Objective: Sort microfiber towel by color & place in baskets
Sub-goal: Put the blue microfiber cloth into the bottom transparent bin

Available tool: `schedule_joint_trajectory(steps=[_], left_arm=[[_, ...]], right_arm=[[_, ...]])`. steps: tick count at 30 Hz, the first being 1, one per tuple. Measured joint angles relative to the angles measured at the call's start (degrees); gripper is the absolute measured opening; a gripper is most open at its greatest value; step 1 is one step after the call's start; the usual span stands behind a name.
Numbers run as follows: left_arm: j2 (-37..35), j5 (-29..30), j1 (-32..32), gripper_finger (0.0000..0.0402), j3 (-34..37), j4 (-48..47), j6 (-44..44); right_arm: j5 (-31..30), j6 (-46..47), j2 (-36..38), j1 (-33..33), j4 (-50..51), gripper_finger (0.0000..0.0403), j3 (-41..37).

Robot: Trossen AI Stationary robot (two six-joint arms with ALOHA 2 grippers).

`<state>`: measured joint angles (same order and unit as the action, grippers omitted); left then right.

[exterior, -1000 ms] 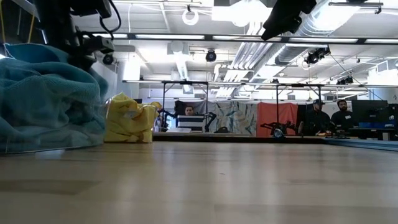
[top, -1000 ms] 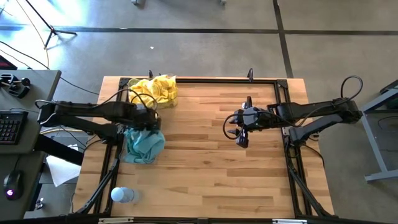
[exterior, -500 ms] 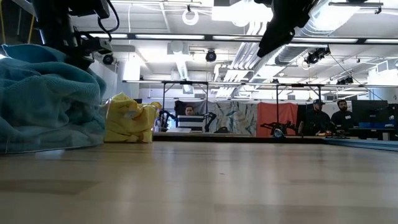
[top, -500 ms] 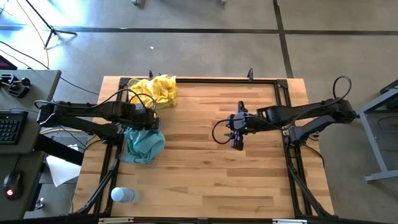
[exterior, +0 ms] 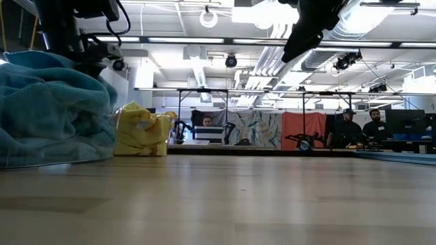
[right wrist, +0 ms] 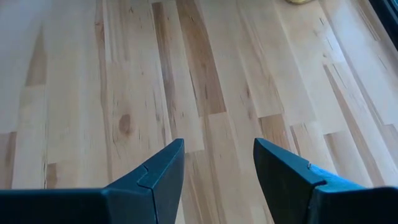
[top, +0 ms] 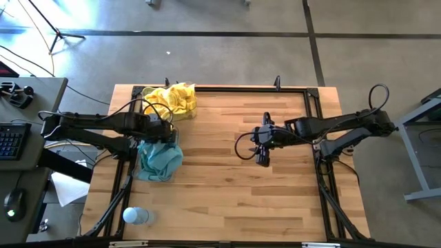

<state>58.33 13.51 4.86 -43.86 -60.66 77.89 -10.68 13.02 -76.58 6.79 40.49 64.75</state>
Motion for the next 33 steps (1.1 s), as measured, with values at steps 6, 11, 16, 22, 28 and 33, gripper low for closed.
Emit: schedule_joint_trajectory(steps=[6,11,16,22,28,33], left_arm=[[-0.07,-1.07,0.0,0.0248,-0.02,-1.44,0.94],[-0.07,-7.01,-0.08,0.0256,-0.02,-0.89,0.94],[-1.11,-6.04,-0.02,0.0257,-0.49,-3.95,2.91],[-1.36,-3.59,-0.02,0.0257,-5.52,-13.58,4.19],[-1.02,-5.43,0.0,0.0257,-8.46,-14.13,6.52],[-1.08,-5.27,-0.2,0.0257,-8.46,-18.41,10.09]], right_arm=[[-0.01,-0.5,0.0,0.0,0.03,0.0188,0.0],[-0.02,-1.53,0.0,0.0,0.13,0.0188,0.0],[-0.04,-1.72,0.0,0.0,0.2,0.0188,0.0],[-0.04,-1.74,0.02,0.0,0.59,0.0188,0.0],[-0.09,-2.99,0.02,0.0,0.6,0.0188,0.0],[-0.08,-2.95,0.02,-0.01,0.59,0.0188,0.0]])
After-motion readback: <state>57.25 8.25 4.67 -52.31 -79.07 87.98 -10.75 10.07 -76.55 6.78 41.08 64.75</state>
